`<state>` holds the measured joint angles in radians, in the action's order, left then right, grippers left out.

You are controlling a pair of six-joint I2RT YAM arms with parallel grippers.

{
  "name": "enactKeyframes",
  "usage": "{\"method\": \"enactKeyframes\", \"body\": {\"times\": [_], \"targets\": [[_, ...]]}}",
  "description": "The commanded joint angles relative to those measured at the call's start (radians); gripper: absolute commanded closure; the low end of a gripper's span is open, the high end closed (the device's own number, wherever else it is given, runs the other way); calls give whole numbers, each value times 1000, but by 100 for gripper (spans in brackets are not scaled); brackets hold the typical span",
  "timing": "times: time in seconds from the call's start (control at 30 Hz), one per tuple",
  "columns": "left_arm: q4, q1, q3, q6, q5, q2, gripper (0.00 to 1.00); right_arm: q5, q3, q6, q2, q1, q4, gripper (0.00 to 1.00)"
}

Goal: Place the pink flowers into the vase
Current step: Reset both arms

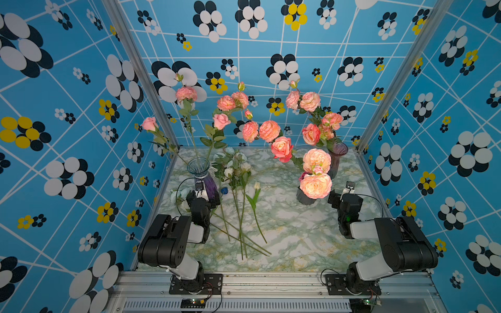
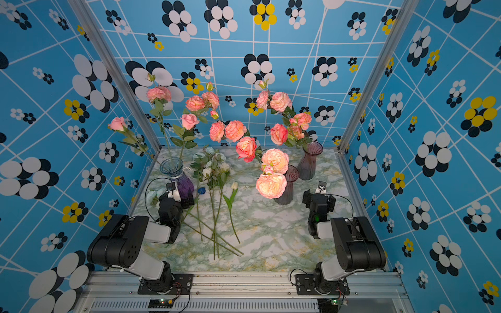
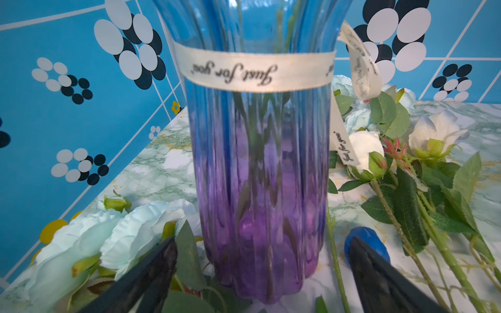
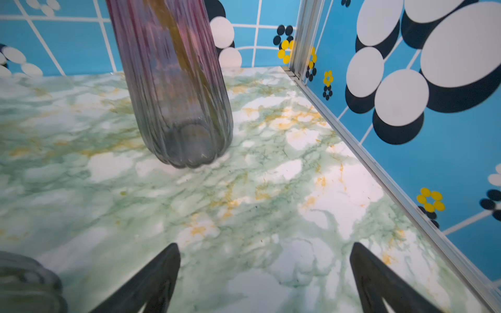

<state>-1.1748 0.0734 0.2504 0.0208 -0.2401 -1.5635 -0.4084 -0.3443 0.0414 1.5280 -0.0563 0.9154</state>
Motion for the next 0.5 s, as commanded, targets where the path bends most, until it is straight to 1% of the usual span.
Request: {"method": "enactKeyframes", "body": {"times": [0.0,0.33,0.47], "targets": [[3,6,15,-15,-15,-3,0,41,-43,23,-15,-2,-78,1],[6,6,18,-14,-15,-3,1,48,-43,18,-9,-1,-66,1],[34,6,30,-15,-12,-1,0,47,-42,19,-9,-2,-65,1]]}}
